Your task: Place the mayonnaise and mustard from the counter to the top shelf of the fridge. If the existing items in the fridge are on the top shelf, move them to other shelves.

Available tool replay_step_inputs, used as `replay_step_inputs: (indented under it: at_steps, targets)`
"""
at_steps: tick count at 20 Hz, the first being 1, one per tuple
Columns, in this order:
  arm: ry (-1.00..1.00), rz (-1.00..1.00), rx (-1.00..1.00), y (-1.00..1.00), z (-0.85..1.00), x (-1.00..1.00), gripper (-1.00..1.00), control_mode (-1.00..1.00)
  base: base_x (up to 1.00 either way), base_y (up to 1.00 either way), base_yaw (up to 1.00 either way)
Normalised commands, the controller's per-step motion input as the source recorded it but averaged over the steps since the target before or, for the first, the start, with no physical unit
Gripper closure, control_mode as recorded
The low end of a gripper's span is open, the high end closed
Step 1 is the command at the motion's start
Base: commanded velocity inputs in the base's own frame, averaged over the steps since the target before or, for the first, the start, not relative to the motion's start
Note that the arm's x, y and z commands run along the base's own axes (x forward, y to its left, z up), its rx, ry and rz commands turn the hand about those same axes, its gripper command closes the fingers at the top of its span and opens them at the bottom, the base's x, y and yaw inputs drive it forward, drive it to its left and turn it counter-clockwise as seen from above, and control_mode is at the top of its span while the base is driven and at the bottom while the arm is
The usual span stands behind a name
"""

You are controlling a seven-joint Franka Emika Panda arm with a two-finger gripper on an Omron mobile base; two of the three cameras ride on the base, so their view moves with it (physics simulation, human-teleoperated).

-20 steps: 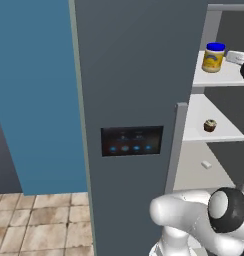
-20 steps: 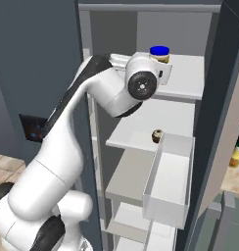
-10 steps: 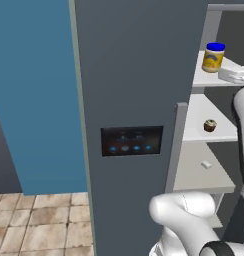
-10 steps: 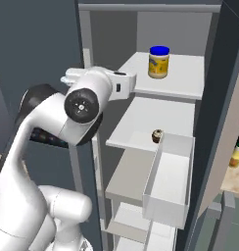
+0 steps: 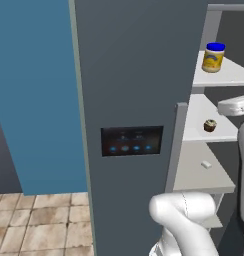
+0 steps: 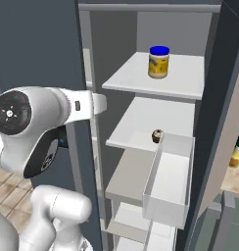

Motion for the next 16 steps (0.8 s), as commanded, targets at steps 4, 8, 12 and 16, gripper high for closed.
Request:
replay_step_inputs:
  at_steps: [4,8,12,16]
  targets:
    - [0.38,0.01,-0.11,0.51,-0.60,-1.00,-1.00,-1.00,0.00,0.00,0.00]
    - [0.15,0.03,-0.18,0.28,-0.68,-0.58,-1.00,-1.00,0.00,0.00,0.00]
    - [0.02,0.00,-0.04,0.00,-0.05,0.02,-1.00,-1.00,0.00,0.00,0.00]
    - [0.00,0.00,0.00,0.00,0.00,0.00,-1.00,-1.00,0.00,0.00,0.00]
